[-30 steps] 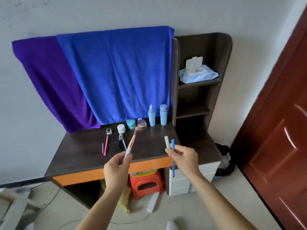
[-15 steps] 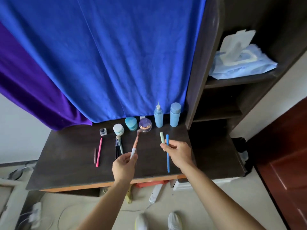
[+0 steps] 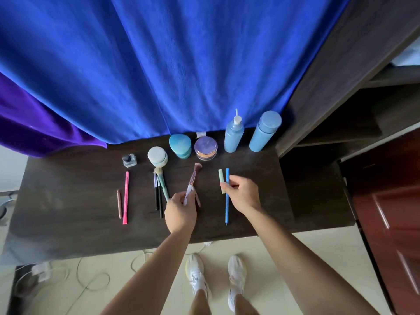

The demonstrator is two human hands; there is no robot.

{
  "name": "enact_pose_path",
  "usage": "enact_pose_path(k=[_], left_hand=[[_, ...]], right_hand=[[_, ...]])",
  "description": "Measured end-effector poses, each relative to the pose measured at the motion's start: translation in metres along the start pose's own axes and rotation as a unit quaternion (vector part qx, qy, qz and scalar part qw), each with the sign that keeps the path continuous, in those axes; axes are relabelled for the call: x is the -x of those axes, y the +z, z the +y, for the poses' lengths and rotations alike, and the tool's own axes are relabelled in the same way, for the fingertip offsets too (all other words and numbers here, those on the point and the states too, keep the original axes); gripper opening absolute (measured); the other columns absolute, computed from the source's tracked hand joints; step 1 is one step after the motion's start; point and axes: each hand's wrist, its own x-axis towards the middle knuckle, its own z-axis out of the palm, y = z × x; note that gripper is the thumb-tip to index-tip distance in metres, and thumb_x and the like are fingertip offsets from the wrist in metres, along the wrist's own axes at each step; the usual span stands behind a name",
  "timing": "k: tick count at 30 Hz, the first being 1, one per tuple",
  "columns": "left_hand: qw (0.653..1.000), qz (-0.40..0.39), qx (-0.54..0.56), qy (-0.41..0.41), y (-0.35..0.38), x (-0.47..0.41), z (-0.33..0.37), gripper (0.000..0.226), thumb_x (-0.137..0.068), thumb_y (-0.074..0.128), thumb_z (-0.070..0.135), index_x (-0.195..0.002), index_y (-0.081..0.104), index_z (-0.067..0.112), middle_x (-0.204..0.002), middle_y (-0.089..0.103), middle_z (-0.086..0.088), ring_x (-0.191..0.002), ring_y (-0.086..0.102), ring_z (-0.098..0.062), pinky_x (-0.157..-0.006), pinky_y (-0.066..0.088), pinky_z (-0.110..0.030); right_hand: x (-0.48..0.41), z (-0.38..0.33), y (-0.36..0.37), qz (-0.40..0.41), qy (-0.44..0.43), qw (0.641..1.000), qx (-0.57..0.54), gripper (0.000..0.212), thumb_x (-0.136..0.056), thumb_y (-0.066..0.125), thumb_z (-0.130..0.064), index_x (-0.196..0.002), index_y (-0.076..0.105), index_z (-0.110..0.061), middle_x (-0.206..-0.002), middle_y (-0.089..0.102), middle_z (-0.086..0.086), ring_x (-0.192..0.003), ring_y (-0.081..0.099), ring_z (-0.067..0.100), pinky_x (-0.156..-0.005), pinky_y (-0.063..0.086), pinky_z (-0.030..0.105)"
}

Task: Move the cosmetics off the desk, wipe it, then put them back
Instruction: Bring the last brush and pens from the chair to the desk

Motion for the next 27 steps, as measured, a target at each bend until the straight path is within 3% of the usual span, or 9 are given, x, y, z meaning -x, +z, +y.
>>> enact_pose_path(k=[4,7,9,12,15,19,23,27], left_hand=[[0.997,-0.019,-0.067,0.034,-0.003,-0.002,0.0,0.042,-0.09,0.059,0.053,-0.119,0.068,0.024,-0.118,0.059,-0.004,-0.105,0.059,-0.026,-0.089,0.049,-0.036],[0.989,-0.025,-0.111,0.091,-0.018,0.001,0.009,0.055,-0.092,0.055,0.055,-0.136,0.057,0.022,-0.138,0.053,-0.007,-0.126,0.048,-0.029,-0.101,0.043,-0.042],[0.976,-0.008,-0.147,0.158,-0.038,0.004,0.024,0.059,-0.094,0.052,0.055,-0.144,0.049,0.023,-0.151,0.043,-0.008,-0.139,0.035,-0.031,-0.108,0.035,-0.047],[0.947,0.031,-0.196,0.251,-0.075,0.012,0.057,0.071,-0.092,0.039,0.066,-0.152,0.037,0.027,-0.162,0.023,-0.011,-0.15,0.016,-0.03,-0.115,0.021,-0.054],[0.903,0.079,-0.22,0.361,-0.114,0.03,0.094,0.083,-0.085,0.026,0.073,-0.154,0.034,0.027,-0.164,0.015,-0.015,-0.152,0.01,-0.033,-0.116,0.015,-0.058],[0.82,0.106,-0.242,0.507,-0.147,0.05,0.135,0.078,-0.09,0.033,0.065,-0.157,0.026,0.025,-0.165,0.007,-0.015,-0.152,0.005,-0.036,-0.115,0.013,-0.065],[0.762,0.108,-0.19,0.61,-0.141,0.073,0.159,0.076,-0.092,0.039,0.063,-0.156,0.026,0.025,-0.166,0.004,-0.012,-0.153,0.005,-0.035,-0.115,0.015,-0.064],[0.7,0.04,-0.161,0.694,-0.097,0.121,0.175,0.075,-0.094,0.034,0.064,-0.156,0.027,0.023,-0.165,0.008,-0.014,-0.152,0.009,-0.036,-0.115,0.016,-0.063]], right_hand=[[0.0,0.0,-0.005,0.01,0.026,0.999,0.025,0.042,-0.092,0.07,-0.035,-0.129,0.065,-0.014,-0.115,0.07,0.0,-0.093,0.067,0.012,-0.087,0.05,0.024],[0.005,-0.008,-0.021,0.017,0.021,0.999,0.046,0.047,-0.097,0.062,-0.038,-0.138,0.059,-0.014,-0.129,0.063,0.004,-0.103,0.066,0.013,-0.089,0.045,0.022],[0.012,-0.019,-0.037,0.042,-0.007,0.997,0.058,0.049,-0.1,0.057,-0.039,-0.142,0.055,-0.013,-0.137,0.057,0.009,-0.115,0.062,0.019,-0.099,0.046,0.029],[0.027,-0.046,-0.068,0.1,-0.076,0.988,0.089,0.057,-0.103,0.05,-0.041,-0.151,0.041,-0.013,-0.153,0.041,0.013,-0.139,0.044,0.026,-0.113,0.036,0.037],[0.053,-0.074,-0.106,0.198,-0.184,0.953,0.137,0.062,-0.102,0.05,-0.041,-0.155,0.034,-0.012,-0.16,0.029,0.021,-0.146,0.033,0.036,-0.115,0.036,0.048],[0.096,-0.093,-0.153,0.323,-0.245,0.889,0.213,0.067,-0.102,0.047,-0.047,-0.158,0.028,-0.015,-0.165,0.013,0.022,-0.15,0.02,0.041,-0.118,0.03,0.053],[0.154,-0.073,-0.185,0.435,-0.211,0.844,0.233,0.07,-0.101,0.045,-0.053,-0.159,0.024,-0.02,-0.167,0.004,0.018,-0.153,0.009,0.04,-0.12,0.023,0.057],[0.229,-0.023,-0.2,0.52,-0.109,0.808,0.253,0.069,-0.101,0.042,-0.056,-0.159,0.024,-0.024,-0.168,0.006,0.015,-0.154,0.008,0.037,-0.12,0.023,0.057]])
